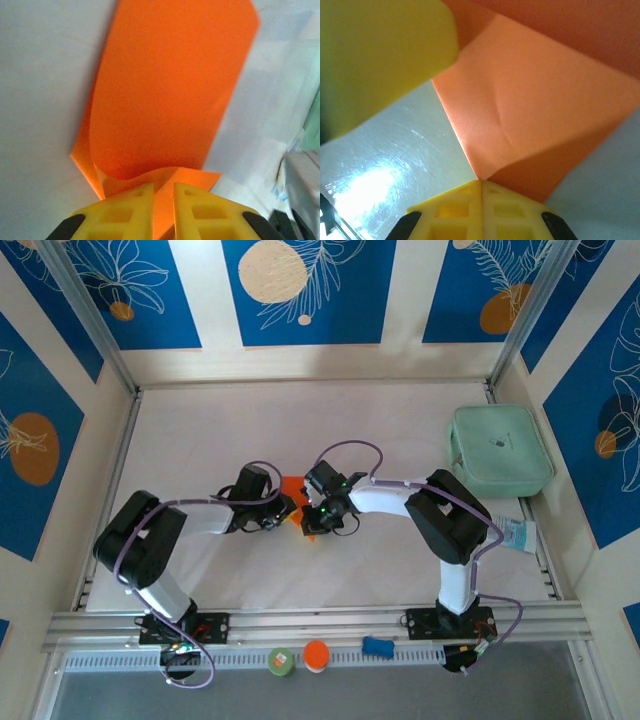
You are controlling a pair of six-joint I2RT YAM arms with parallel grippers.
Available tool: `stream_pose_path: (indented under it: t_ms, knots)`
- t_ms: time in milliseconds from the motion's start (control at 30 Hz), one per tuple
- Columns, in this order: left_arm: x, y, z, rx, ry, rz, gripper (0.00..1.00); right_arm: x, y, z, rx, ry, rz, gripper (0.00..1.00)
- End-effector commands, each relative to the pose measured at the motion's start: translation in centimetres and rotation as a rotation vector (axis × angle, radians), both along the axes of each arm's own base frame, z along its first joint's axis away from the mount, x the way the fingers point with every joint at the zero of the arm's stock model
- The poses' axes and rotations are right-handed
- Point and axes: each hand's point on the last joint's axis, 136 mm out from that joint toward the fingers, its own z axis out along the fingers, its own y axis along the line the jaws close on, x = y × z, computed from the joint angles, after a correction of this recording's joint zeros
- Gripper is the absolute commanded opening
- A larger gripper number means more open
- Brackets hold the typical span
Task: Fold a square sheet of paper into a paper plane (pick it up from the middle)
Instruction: Third fold the triangle at the center of the table.
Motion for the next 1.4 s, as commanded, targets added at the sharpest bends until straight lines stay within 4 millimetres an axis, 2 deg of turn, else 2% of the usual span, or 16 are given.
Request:
stream_pose_path:
  t_ms: [0,200,400,600,733,967,1100,1367]
  knots:
    - [-0.7,-0.1,1.8,0.009,-0.102,-0.096,0.18,-1.0,-1.6,-1.9,-0.095,0.056,-0.013,0.02]
    - [-2.1,0.6,2.1,0.048,-0.129,-0.147,0.11,-1.0,-1.8,-2.2,-0.108,0.068,-0.016,0.01]
    - [-3.1,-0.2,1.1,0.027,-0.113,-0.188,0.08,-1.1,-1.8,-2.5,-0.116,0.081,-0.017,0.0]
    - [-3.1,-1.6,0.8,-0.01,-0.108,-0.218,0.08,-1.2,-1.9,-2.6,-0.124,0.09,-0.019,0.0]
    - [-3.4,-1.6,-0.1,-0.001,-0.084,-0.215,0.07,-1.2,-2.0,-2.7,-0.126,0.094,-0.02,0.0]
    - [-3.1,-2.0,-0.4,-0.016,-0.076,-0.209,0.07,-1.3,-2.1,-2.9,-0.13,0.1,-0.019,0.0]
    - [-3.1,-1.7,-1.3,0.004,-0.046,-0.186,0.07,-1.5,-2.3,-3.1,-0.138,0.103,-0.019,0.0]
    - [-3.2,0.4,-2.9,0.122,-0.002,-0.13,0.06,-1.8,-2.8,-3.4,-0.156,0.111,-0.018,0.0]
